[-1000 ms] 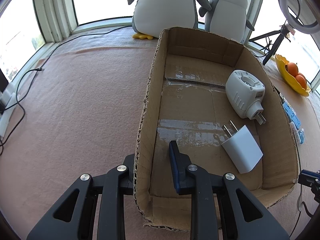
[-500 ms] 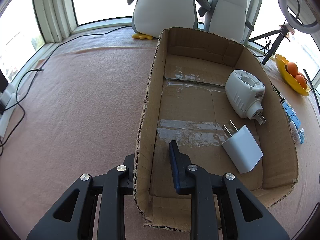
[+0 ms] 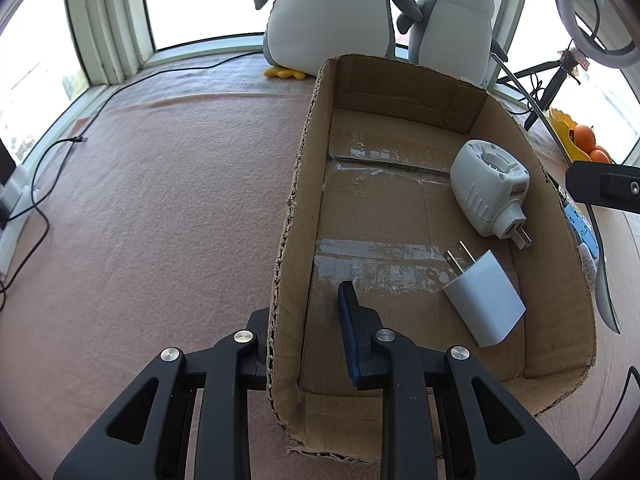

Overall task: Organize rigid objects
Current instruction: 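Carry the spoon into the box and open the right gripper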

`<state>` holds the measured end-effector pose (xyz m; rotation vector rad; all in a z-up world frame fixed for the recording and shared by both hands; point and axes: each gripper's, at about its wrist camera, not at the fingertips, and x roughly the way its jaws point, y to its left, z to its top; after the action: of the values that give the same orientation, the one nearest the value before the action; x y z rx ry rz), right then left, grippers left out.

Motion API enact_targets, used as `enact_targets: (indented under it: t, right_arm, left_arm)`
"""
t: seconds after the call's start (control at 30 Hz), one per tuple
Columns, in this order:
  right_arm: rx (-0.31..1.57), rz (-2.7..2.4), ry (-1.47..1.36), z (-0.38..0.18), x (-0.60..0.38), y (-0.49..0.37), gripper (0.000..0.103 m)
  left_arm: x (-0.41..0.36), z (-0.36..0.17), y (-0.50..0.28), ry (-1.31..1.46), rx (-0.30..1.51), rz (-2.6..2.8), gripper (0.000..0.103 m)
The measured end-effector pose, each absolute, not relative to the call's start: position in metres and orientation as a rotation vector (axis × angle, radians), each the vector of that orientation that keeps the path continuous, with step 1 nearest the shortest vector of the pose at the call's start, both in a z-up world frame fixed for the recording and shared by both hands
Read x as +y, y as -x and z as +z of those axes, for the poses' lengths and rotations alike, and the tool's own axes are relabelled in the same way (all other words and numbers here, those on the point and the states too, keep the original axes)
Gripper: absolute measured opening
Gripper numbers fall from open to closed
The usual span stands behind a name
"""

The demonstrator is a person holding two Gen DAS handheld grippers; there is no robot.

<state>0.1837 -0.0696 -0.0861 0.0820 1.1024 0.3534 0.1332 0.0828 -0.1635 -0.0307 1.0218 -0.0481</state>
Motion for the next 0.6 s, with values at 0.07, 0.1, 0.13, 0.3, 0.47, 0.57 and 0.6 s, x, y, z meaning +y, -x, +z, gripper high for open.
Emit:
enact_targets:
  t: [0.07,0.1,0.13,0.3,0.47,0.57,0.6]
  right_arm:
    - [1.108,0.355,-0.076,-0.091,-0.064,-0.188,0.007]
    - [1.109,0.354,-0.075,-0.092,-0.063,-0.190,0.007]
    - [1.111,0.354,-0.075,-0.094,-0.061,-0.191,0.007]
    - [1.123,0.349,-0.062,-0.103,-0.056,-0.197,0.007]
    - [1.127,0.348,-0.056,-0.107,-0.054,-0.199,0.007]
    - [1.128,0.354,-0.056,-0.107,-0.054,-0.199,0.013]
    - [1.125,0.351,-0.055,-0.106,-0.054,-0.199,0.016]
  left_arm:
    - [0.083,-0.164,-0.133,0.031,1.022,-0.048,0.022]
    - [0.083,-0.164,-0.133,0.032,1.022,-0.048,0.022]
    - [0.083,-0.164,-0.133,0.032,1.022,-0.048,0.022]
    - [0.081,-0.164,-0.134,0.035,1.022,-0.050,0.022]
    - [0.081,-0.164,-0.134,0.035,1.022,-0.050,0.022]
    - [0.081,-0.164,-0.134,0.035,1.022,-0.050,0.022]
    - [0.081,-0.164,-0.134,0.036,1.022,-0.049,0.022]
